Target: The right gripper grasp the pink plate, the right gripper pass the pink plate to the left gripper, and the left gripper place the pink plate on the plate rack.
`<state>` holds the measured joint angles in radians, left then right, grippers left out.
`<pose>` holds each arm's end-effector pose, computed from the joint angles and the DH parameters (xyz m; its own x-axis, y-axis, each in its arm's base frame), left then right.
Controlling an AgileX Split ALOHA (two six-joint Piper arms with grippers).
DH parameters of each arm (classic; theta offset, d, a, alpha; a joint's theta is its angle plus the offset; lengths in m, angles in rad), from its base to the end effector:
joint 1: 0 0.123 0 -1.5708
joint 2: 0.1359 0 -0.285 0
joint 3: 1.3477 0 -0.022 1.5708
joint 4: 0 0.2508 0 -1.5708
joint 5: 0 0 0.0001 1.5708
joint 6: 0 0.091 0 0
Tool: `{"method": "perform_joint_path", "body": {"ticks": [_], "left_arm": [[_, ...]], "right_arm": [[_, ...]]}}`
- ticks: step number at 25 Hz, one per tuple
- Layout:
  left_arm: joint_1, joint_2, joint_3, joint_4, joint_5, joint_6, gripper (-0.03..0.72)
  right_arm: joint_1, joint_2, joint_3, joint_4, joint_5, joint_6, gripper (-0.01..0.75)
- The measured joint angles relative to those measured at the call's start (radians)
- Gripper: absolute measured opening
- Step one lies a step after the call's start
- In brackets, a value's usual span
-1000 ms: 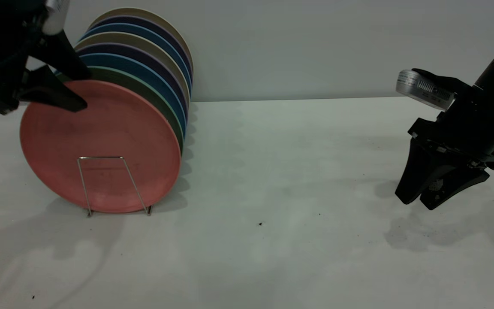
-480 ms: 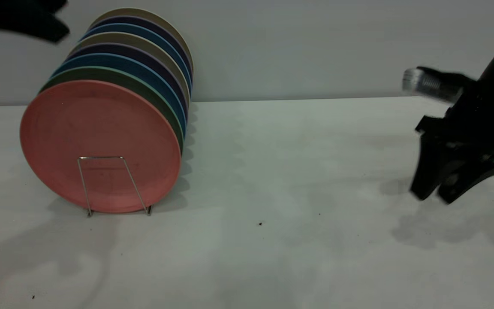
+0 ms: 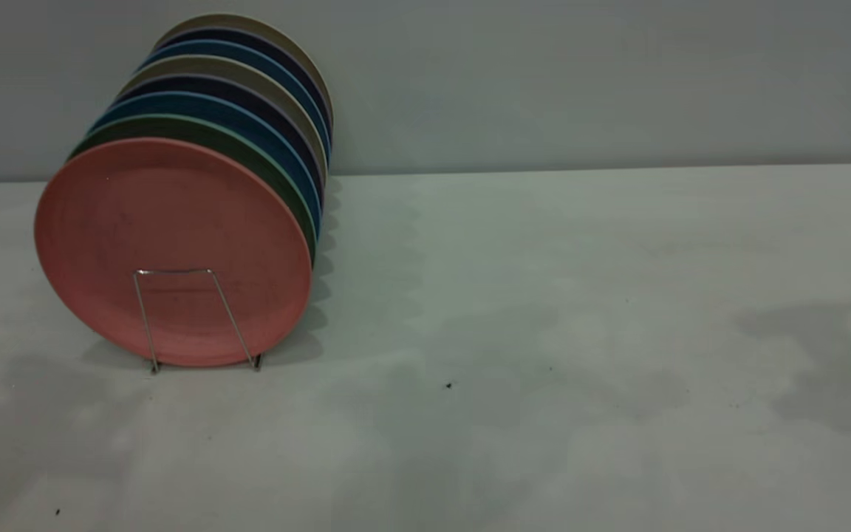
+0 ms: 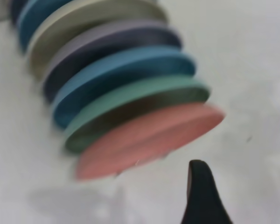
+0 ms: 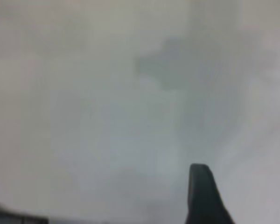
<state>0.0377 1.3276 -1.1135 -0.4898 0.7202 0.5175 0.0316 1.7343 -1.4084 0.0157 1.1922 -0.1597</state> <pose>0.2830 -0.0176 0.3352 -0.6754 0.1038 -0.7301 0.2777 0.9530 -0.1214 0.3453 0.0122 0.2673 -0.9729 -0.1841 -0.1400 -0.1849 0.9827 -0.0071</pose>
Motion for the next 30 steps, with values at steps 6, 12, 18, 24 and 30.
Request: {"method": "perform_joint_path", "body": {"ticks": [6, 12, 18, 24, 30], "left_arm": [[0.0, -0.115, 0.0, 0.205, 0.194, -0.184, 0.476], [0.0, -0.269, 0.095, 0.393, 0.294, -0.347, 0.476], [0.0, -0.527, 0.287, 0.417, 0.309, -0.367, 0.476], [0.0, -0.783, 0.433, 0.419, 0.306, -0.405, 0.476], [0.0, -1.007, 0.523, 0.419, 0.363, -0.441, 0.476]], "right_arm": [[0.0, -0.207, 0.073, 0.077, 0.023, 0.016, 0.457], [0.0, -0.512, 0.318, 0.134, 0.034, -0.041, 0.457], [0.0, -0.838, 0.542, 0.134, 0.043, -0.111, 0.457], [0.0, -1.121, 0.705, 0.134, 0.048, -0.147, 0.451], [0.0, -1.362, 0.851, 0.132, 0.046, -0.155, 0.424]]}}
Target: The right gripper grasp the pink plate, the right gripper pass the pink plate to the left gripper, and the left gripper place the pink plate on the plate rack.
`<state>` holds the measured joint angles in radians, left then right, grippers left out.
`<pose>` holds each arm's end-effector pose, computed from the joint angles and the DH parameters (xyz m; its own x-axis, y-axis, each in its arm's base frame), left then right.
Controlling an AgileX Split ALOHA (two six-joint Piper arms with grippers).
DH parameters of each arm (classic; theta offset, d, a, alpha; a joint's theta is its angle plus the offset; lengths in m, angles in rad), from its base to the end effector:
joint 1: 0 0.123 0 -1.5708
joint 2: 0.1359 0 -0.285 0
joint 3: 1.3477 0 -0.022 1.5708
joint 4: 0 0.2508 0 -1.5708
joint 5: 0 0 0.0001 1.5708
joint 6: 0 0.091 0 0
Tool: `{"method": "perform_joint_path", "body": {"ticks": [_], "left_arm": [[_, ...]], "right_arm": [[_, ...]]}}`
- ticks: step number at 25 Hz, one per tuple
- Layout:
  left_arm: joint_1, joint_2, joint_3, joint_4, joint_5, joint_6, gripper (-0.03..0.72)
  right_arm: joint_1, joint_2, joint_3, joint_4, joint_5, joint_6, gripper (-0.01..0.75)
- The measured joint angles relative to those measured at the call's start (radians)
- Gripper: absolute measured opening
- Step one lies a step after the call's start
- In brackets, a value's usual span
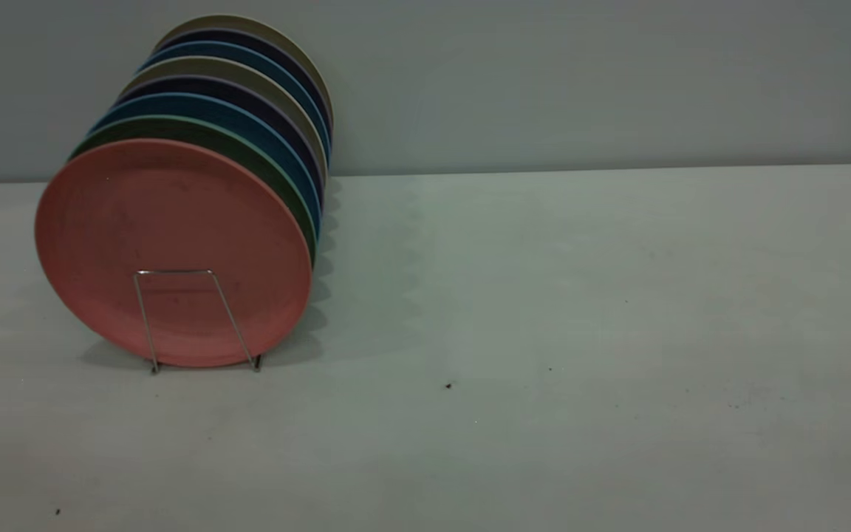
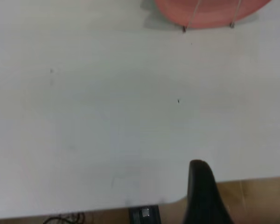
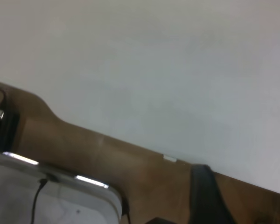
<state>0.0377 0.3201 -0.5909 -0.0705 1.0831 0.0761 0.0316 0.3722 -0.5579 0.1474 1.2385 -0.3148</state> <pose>0.0395 -0.0042 0.2967 -0.6610 0.0180 -0.7502 0.0374 0.9993 -0.0090 0.0376 0.0138 0.2764 -0.7620 -0.2849 -0.5815 -0.3226 0.9457 -0.0406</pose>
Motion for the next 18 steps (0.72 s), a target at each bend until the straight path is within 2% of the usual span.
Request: {"method": "perform_joint_path", "body": {"ticks": [5, 10, 18], "left_arm": [[0.0, -0.171, 0.062, 0.002, 0.078, -0.008, 0.476], [0.0, -0.289, 0.09, 0.007, 0.069, 0.005, 0.476], [0.0, -0.314, 0.103, 0.014, 0.055, 0.01, 0.476]], "right_arm": [[0.0, -0.105, 0.05, 0.003, -0.034, 0.0, 0.397], [0.0, -0.122, 0.077, 0.016, -0.087, -0.002, 0.378], [0.0, -0.123, 0.077, 0.02, -0.093, -0.002, 0.378]]}}
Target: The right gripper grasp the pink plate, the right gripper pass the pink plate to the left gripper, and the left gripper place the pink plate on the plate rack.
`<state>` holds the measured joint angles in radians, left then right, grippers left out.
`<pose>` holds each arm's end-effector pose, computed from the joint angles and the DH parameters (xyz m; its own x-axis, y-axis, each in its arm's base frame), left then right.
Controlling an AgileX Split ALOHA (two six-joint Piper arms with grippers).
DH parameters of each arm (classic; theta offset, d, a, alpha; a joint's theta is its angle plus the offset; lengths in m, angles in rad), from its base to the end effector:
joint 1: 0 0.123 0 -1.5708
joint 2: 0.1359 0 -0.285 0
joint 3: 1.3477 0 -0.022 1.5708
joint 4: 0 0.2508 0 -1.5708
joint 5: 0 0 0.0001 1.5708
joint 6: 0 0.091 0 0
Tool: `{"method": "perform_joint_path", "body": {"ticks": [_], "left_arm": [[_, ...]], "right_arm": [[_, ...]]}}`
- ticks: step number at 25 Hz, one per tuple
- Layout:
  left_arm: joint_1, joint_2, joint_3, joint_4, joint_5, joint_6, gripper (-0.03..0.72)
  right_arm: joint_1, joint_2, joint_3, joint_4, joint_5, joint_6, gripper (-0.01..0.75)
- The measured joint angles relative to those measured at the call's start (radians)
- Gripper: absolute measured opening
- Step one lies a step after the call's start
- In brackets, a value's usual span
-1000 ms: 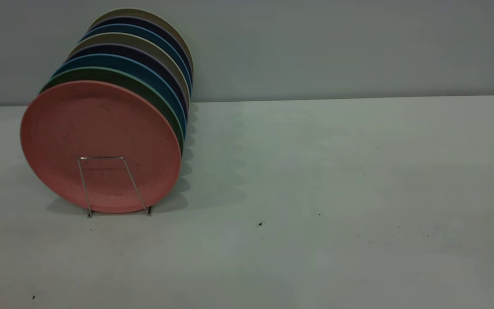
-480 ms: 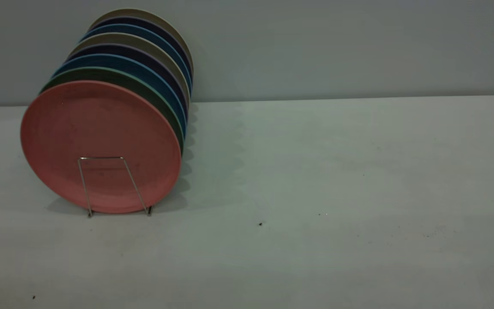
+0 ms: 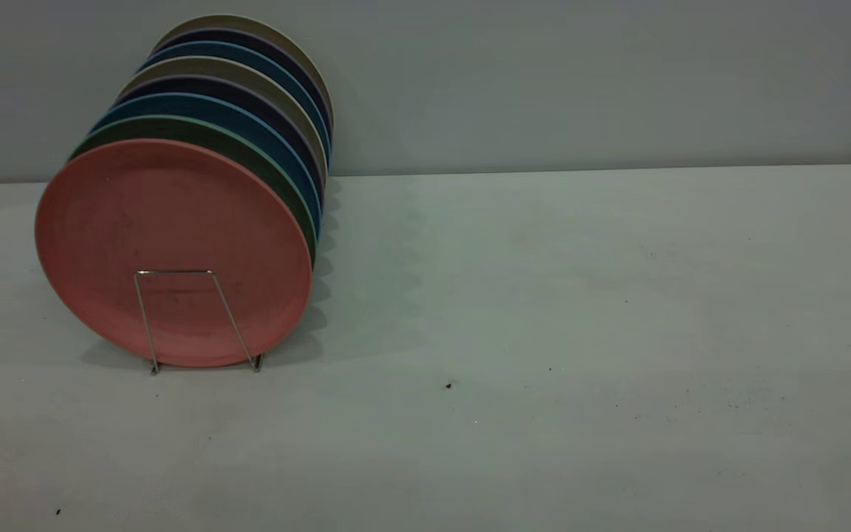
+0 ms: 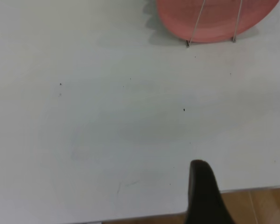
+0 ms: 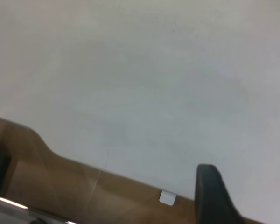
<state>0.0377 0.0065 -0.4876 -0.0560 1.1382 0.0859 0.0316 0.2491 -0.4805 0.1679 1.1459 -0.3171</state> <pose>-0.0059 -0.0049 0.2679 -0.5373 0.0421 -0.8423 0.0387 0.9989 0.0252 0.0279 0.0147 0.2635 -0.6768 -0.2635 -0.6874 -0.3100 0.9489 -0.0586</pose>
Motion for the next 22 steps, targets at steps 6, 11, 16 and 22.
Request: {"method": "perform_joint_path", "body": {"ticks": [6, 11, 16, 22], "left_arm": [[0.0, 0.0, 0.0, 0.0, 0.0, 0.0, 0.476], [0.0, 0.0, 0.0, 0.0, 0.0, 0.0, 0.476], [0.0, -0.01, 0.0, 0.001, 0.0, 0.0, 0.476], [-0.003, -0.028, 0.0, 0.004, 0.0, 0.0, 0.476]], "right_arm": [[0.0, 0.0, 0.0, 0.0, -0.001, 0.0, 0.376], [0.0, 0.0, 0.0, 0.0, -0.001, 0.0, 0.376], [0.0, -0.036, 0.0, 0.0, -0.002, 0.0, 0.376], [0.0, -0.2, 0.0, 0.001, 0.0, 0.0, 0.376]]}}
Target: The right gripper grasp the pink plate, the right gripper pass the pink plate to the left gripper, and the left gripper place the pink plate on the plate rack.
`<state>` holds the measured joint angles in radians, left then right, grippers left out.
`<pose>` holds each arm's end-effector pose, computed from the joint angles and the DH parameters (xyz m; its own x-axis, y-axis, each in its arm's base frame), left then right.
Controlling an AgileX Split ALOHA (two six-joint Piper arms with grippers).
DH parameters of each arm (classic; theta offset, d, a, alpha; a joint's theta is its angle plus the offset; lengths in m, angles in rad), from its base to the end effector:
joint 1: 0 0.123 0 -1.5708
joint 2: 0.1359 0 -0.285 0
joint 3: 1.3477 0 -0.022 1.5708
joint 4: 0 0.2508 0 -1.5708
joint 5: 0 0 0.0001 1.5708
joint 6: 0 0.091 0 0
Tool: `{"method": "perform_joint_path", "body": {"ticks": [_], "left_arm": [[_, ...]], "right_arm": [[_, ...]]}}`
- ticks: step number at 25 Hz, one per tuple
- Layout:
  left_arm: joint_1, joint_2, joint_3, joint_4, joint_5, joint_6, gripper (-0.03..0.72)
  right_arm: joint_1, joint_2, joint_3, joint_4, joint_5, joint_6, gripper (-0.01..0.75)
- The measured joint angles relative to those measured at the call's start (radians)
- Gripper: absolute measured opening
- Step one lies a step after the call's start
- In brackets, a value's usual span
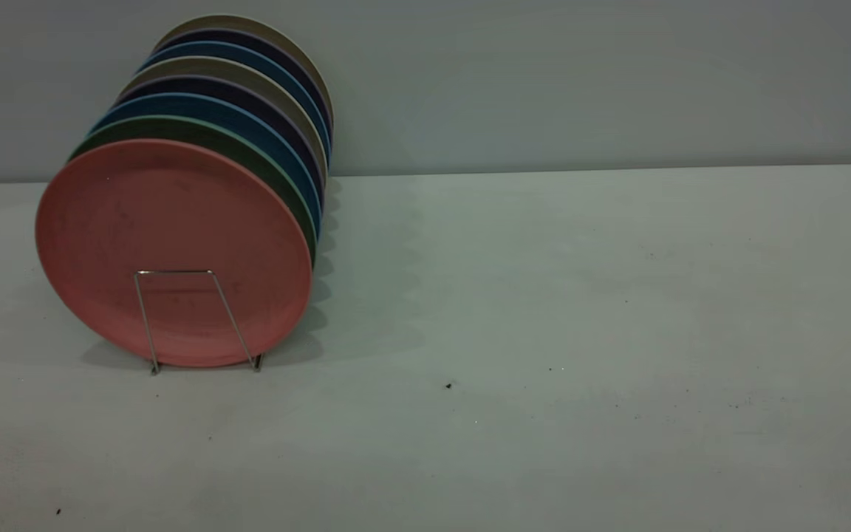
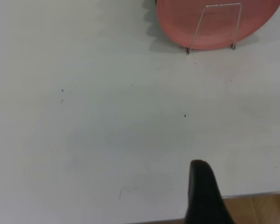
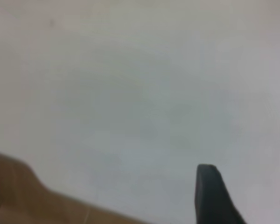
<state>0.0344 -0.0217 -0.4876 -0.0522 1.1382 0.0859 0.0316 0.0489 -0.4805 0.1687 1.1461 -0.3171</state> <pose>-0.0100 -0.0047 0.2677 -0.5134 0.0463 -0.8569 0.0391 0.9988 0.0305 -0.0007 0.0139 0.2664 -0.5266 -0.2584 -0.8099 -0.2932 0.9494 -0.1123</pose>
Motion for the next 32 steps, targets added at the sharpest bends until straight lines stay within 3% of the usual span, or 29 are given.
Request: {"method": "perform_joint_path", "body": {"ticks": [32], "left_arm": [[-0.004, 0.0, 0.0, 0.0, 0.0, 0.0, 0.476]], "right_arm": [[0.0, -0.068, 0.0, 0.003, 0.003, 0.0, 0.376]]}}
